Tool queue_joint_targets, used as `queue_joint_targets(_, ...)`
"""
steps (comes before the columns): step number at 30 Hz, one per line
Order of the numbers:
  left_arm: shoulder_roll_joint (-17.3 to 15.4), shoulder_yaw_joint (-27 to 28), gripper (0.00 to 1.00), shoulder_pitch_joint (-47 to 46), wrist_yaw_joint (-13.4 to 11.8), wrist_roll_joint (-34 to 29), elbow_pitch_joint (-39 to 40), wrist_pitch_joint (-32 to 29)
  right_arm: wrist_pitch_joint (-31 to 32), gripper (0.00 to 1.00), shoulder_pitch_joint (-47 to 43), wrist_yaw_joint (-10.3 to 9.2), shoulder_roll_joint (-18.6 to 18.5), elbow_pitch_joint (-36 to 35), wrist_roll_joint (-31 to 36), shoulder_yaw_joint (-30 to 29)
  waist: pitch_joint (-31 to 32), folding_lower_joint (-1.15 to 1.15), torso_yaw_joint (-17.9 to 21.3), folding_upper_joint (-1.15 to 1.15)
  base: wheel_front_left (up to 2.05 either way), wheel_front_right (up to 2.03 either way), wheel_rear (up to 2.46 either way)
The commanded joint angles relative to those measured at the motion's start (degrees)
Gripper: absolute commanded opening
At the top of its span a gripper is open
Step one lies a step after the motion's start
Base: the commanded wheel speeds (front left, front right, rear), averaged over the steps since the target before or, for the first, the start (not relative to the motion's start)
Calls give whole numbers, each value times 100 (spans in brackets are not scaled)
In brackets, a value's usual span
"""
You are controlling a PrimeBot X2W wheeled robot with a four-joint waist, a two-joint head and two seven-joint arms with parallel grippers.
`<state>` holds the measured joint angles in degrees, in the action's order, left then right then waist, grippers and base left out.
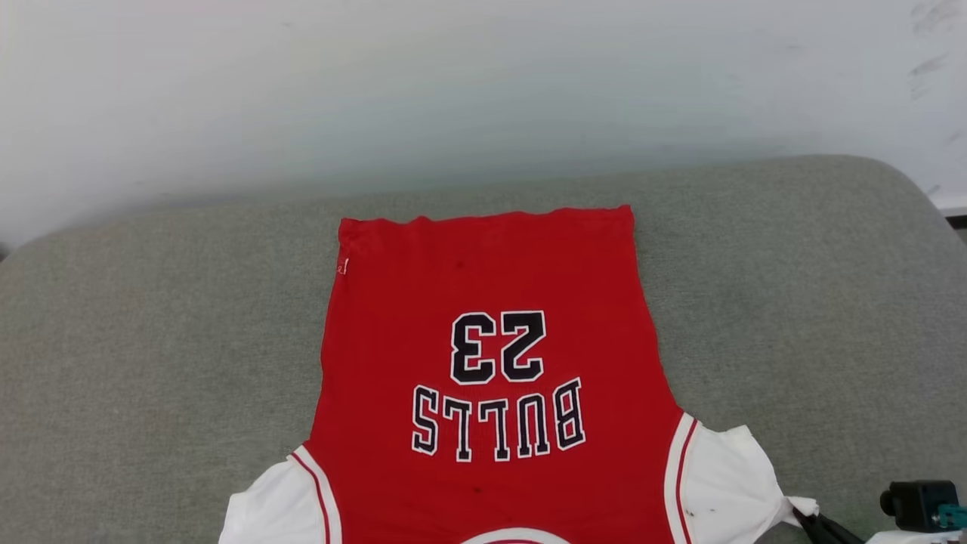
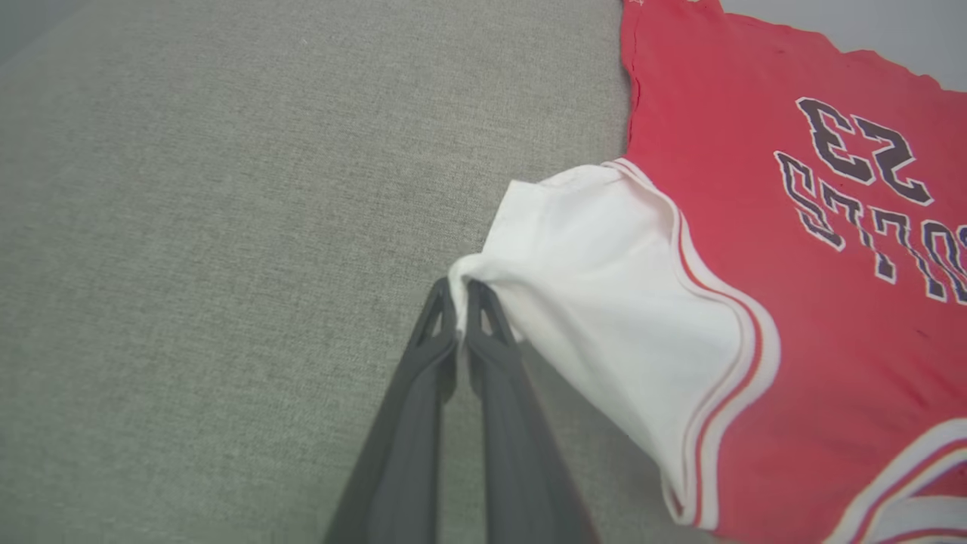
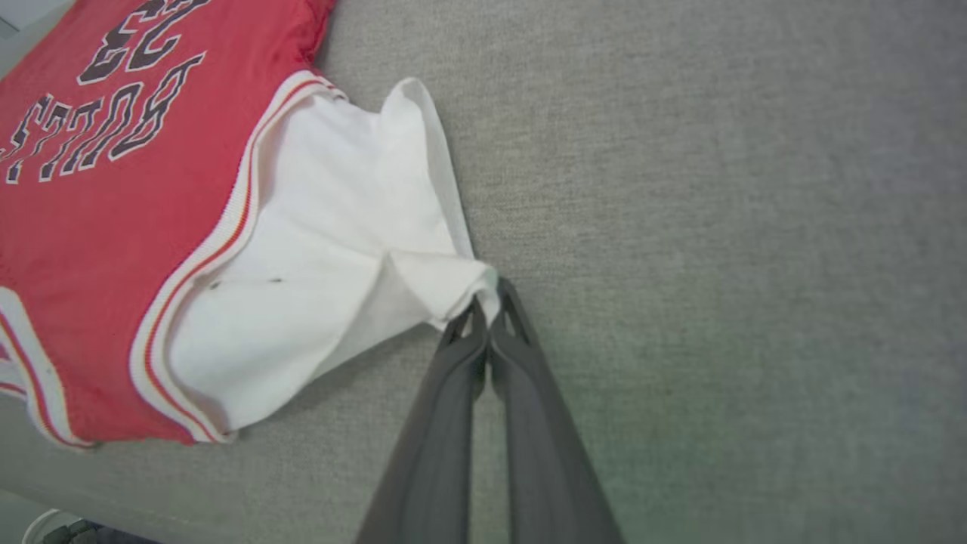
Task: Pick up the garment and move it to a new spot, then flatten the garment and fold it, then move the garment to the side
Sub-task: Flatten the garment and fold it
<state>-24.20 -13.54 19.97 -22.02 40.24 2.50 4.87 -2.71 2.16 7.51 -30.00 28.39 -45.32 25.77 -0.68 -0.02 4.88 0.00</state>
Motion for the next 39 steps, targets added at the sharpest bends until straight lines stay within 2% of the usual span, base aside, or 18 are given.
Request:
queue_joint_targets(1,7,3,0,14,-49,-62,76,20,39,54,-50,-5,46,-83,76,-125,-78,2,-43,0,0,0,0)
queue_joint_targets(2,13,-25,0,13,-77,-102,147,21,103,100,-102,-4,71,-172,171,-262,-116,2,-67,0,0,0,0)
queue_joint_targets(7,44,-142,0,-224,-230,-295,477,20,492,100,90,-3,261,-788,386,-1042,-370,2,-178,0,0,0,0)
queue_joint_targets(12,62,-272,0,-553,-283,-483,751,-4,1112,100,1034,-3,232,-1078,456,-1798,-826,2,-297,0,0,0,0)
queue_joint_targets(19,337,-494,0,-1256,-165,-699,1068,293,2417,100,3127,-3,216,-68,539,-2252,-1804,2,-765,0,0,0,0)
queue_joint_targets(27,644,-902,0,-2129,72,-1021,1094,570,4068,100,5134,-3,91,870,746,-2122,-2761,2,-1445,0,0,0,0)
queue_joint_targets(33,830,-1001,0,-2485,237,-1057,994,749,5181,100,6029,-3,101,1393,1036,-2278,-3150,2,-1828,0,0,0,0)
queue_joint_targets(39,1004,-1092,0,-2712,379,-1056,761,858,5868,100,6357,-3,299,1884,1533,-2539,-3324,2,-2034,0,0,0,0)
